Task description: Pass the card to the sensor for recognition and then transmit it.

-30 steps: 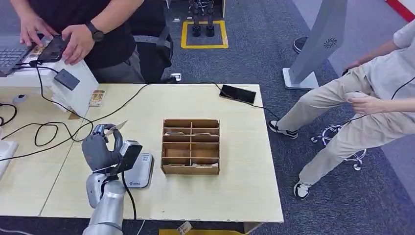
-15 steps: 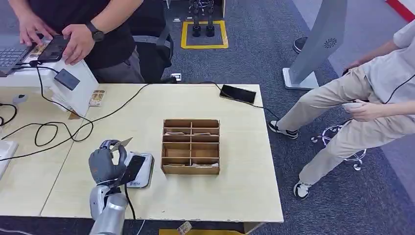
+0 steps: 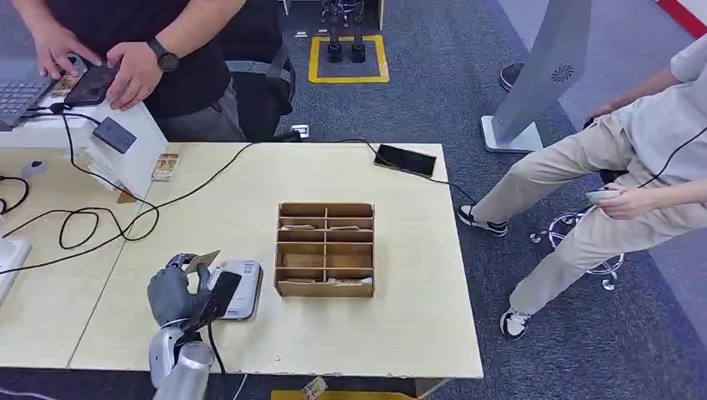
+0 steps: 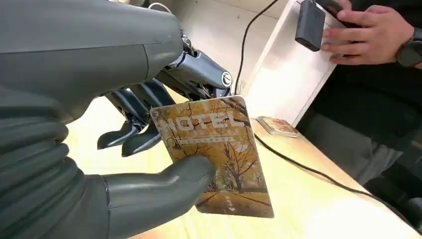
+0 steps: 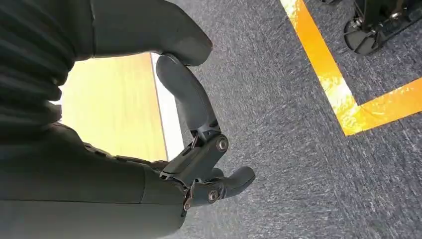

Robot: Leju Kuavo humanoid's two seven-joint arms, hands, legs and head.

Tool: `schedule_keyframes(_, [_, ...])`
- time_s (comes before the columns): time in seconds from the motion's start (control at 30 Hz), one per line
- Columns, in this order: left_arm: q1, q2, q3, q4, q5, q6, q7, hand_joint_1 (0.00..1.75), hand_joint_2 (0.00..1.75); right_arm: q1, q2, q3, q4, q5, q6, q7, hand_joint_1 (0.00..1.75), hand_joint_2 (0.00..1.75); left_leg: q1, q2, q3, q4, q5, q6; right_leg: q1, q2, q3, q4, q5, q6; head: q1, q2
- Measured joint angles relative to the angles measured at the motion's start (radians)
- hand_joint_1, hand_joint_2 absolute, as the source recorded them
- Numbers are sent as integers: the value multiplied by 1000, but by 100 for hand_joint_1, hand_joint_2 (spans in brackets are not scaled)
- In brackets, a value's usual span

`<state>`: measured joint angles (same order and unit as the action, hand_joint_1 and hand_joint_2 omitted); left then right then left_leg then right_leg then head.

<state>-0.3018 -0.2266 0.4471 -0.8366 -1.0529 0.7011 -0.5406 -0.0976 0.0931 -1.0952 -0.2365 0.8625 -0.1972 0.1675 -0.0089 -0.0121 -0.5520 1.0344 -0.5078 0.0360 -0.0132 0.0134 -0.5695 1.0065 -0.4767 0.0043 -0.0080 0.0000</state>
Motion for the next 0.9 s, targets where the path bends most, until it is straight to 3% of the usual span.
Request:
schedule_keyframes(0.47, [24,5,48,35,-43,0,5,175,175,0,0,0,0,-3,-10,-2,0,175,0,0,0,0,0,0,0,0,0,0,0,0,0,0])
schedule_keyframes(0.9, [-2,23,50,180,10,5,25,175,175,0,0,0,0,-3,-15,-2,0,175,0,0,2,0,0,0,0,-1,2,0,0,0,0,0])
